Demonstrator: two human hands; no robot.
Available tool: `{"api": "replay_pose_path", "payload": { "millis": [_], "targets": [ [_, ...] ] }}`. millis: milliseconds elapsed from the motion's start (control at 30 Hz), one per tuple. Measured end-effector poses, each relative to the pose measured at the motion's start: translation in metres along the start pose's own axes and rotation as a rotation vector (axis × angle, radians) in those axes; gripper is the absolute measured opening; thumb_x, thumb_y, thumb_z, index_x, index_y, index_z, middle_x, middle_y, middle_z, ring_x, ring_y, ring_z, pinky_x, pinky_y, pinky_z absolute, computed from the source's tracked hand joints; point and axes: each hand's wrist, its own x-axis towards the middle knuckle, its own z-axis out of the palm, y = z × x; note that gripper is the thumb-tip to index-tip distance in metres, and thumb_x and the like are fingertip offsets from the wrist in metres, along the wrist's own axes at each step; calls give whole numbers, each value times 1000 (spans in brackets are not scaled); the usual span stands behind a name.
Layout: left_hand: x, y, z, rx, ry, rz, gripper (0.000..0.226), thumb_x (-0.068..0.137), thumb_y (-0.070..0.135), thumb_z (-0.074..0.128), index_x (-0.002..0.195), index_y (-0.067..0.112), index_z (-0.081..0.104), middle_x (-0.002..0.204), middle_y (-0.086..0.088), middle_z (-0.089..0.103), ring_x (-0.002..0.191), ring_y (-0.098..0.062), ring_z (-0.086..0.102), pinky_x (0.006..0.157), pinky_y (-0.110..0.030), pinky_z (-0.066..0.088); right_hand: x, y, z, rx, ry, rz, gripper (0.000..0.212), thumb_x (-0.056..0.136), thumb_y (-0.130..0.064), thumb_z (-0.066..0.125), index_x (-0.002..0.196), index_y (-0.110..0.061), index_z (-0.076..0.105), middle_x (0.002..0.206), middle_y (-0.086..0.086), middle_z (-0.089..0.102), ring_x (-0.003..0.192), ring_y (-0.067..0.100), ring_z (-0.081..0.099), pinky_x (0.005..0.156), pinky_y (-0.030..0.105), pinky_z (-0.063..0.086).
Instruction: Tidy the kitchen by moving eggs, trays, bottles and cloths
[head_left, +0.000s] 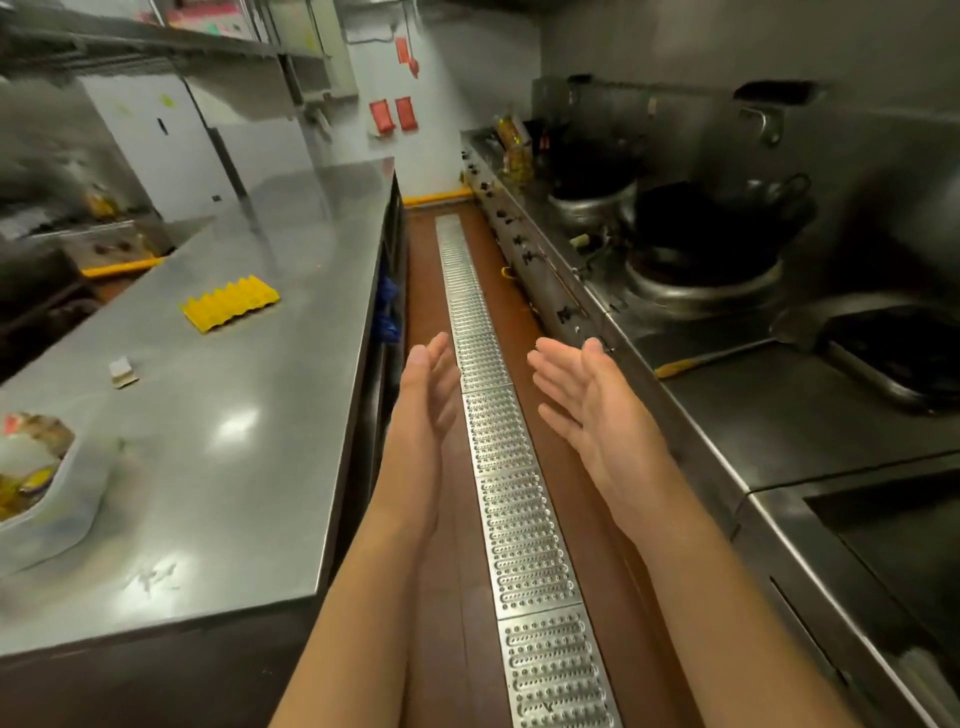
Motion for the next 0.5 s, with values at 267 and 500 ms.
{"api": "replay_pose_path", "payload": {
  "millis": [267, 500],
  "targets": [
    [55, -13, 23, 12, 34, -22, 59, 88, 71, 38, 136, 40, 53, 126, 25, 62, 125, 3, 56, 109, -28, 37, 57, -3, -30, 21, -10, 1, 70, 81, -71, 38, 138, -33, 54, 137, -16, 59, 126, -4, 52, 114, 34, 37],
    [98, -30, 63, 62, -84, -16, 67, 87, 69, 34, 144, 37, 50, 142, 19, 56, 127, 5, 54, 108, -25, 38, 85, -5, -70, 34, 157, -13, 65, 80, -69, 40, 132, -34, 57, 136, -13, 61, 124, -2, 54, 110, 33, 40]
  ]
}}
